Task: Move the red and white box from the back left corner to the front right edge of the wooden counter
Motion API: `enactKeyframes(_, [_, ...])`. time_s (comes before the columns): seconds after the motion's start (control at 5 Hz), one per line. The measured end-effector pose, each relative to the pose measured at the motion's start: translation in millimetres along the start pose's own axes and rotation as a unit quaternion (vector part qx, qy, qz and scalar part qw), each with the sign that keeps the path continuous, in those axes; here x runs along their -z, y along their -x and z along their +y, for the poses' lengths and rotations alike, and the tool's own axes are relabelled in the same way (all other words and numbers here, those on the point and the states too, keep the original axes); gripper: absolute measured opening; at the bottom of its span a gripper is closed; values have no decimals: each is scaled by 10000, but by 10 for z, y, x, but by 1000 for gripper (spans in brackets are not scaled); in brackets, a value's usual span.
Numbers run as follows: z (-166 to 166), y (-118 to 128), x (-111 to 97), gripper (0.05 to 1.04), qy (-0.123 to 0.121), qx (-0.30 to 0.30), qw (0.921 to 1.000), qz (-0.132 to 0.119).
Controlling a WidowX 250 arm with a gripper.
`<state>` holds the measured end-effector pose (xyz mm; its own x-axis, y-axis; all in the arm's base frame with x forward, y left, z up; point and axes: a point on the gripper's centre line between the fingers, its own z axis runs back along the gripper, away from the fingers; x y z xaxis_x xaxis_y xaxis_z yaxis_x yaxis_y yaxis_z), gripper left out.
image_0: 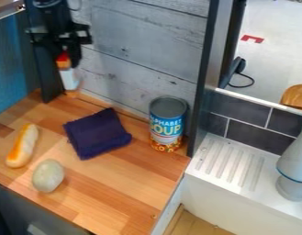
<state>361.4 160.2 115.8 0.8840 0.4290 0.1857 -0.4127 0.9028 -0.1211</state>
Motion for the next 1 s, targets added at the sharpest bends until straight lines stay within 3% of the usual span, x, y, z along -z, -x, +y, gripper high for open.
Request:
enactKeyframes(0.4, [-593, 808, 80, 390, 139, 857, 9955, 388])
enactKeyframes(0.6, [-758, 1034, 62, 390, 194, 1150, 9924, 402])
enactKeyframes(1.0, [-892, 1427, 220, 390, 203, 1443, 9879, 525])
